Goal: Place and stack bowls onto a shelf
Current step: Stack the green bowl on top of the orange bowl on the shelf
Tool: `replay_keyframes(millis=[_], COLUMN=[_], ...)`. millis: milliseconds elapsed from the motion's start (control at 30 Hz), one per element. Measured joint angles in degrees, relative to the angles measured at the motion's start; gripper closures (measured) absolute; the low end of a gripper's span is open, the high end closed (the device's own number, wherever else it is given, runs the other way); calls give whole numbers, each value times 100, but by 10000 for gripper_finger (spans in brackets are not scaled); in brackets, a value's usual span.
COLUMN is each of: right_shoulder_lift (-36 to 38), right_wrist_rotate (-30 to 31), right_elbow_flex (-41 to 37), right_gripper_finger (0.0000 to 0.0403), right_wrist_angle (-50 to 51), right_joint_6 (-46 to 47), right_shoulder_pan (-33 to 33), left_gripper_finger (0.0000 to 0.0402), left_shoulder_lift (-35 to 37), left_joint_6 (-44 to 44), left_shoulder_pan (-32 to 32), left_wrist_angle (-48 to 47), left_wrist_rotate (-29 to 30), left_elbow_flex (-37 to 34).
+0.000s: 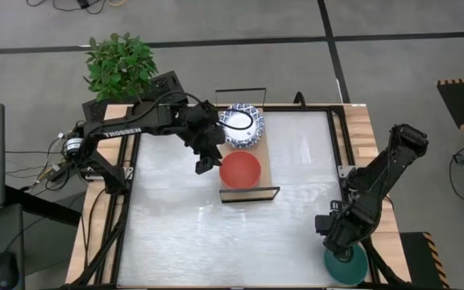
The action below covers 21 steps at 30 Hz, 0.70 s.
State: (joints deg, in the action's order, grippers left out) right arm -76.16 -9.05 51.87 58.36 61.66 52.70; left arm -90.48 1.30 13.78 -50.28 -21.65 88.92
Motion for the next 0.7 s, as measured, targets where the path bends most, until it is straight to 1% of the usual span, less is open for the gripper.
replay_keyframes(millis=[100,200,300,400,467,567,633,700], right_shoulder_lift=[-2,-2,0,-2,-2,-2,-2,-2], right_wrist_rotate=[-17,-17,-12,-14,-17,-17,-17,-19], right_elbow_flex=[-62,-205,-460,-664,-731,-734,-734,-734], right_gripper_finger=[155,155,155,155,160,195,238,293], right_wrist_angle=[-14,-75,-386,-696,-670,-612,-630,-633], right_joint_6=[-8,-49,-69,-17,140,317,445,577], right_shoulder_pan=[122,138,132,129,91,-11,-95,-168], left_gripper_finger=[278,278,278,278,278,278,278,278], left_shoulder_lift=[0,0,0,0,0,0,0,0], left_joint_6=[0,0,2,2,1,0,2,0], left_shoulder_pan=[0,0,0,2,2,2,2,2], left_wrist_angle=[0,0,0,-11,-28,-44,-44,-44], left_wrist_rotate=[38,282,472,509,509,514,515,534], left_elbow_flex=[-2,-2,-2,-2,-2,-4,-4,-4])
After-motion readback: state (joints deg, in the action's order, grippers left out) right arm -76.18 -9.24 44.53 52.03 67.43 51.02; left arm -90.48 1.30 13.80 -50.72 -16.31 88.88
